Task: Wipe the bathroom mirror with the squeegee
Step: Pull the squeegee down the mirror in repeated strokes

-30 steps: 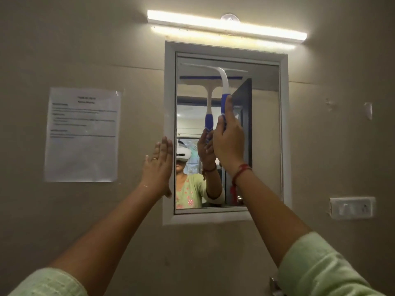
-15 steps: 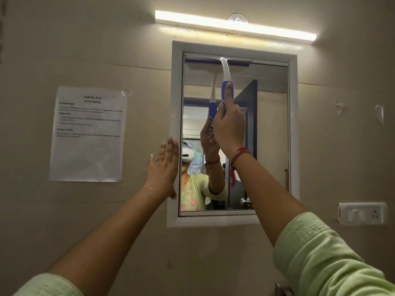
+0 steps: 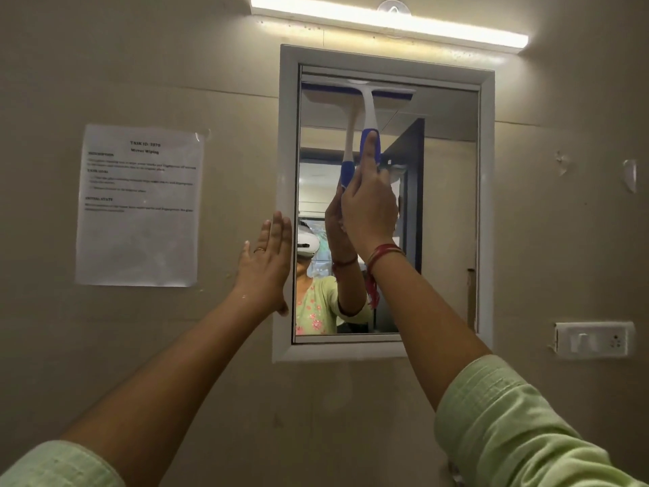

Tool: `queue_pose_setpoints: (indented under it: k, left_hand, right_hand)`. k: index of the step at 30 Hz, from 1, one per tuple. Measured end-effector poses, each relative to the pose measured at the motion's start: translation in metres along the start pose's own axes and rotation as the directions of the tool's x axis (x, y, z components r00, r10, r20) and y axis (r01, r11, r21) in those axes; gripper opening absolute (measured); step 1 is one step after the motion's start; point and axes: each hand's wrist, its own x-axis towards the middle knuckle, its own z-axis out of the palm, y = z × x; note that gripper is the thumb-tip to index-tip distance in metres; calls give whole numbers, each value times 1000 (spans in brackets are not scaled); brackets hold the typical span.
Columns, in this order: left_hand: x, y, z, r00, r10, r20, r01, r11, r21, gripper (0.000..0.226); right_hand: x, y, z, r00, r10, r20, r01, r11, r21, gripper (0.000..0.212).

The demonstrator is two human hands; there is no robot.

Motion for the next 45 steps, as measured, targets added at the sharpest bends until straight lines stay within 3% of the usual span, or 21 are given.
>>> queue_pose_setpoints:
  k: [7, 20, 33, 45]
  left_hand:
    - [0, -2, 1, 999, 22, -30, -22, 999, -28, 149]
    - [-5, -11, 6, 995, 62, -73, -67, 995, -75, 146]
    - [-8, -22, 14, 988, 100, -115, -112, 988, -104, 143]
    - [-9, -17, 10, 991, 86, -98, -93, 993, -66, 140]
  right_hand:
    - [-44, 13, -7, 999, -15, 49, 17, 999, -40, 60]
    - [-178, 14, -46, 974, 101, 201, -105, 994, 9, 62]
    - [-294, 28, -96, 903, 229, 363, -227, 973, -50, 73]
    - [-336, 22, -126, 831, 308, 462, -282, 951, -126, 71]
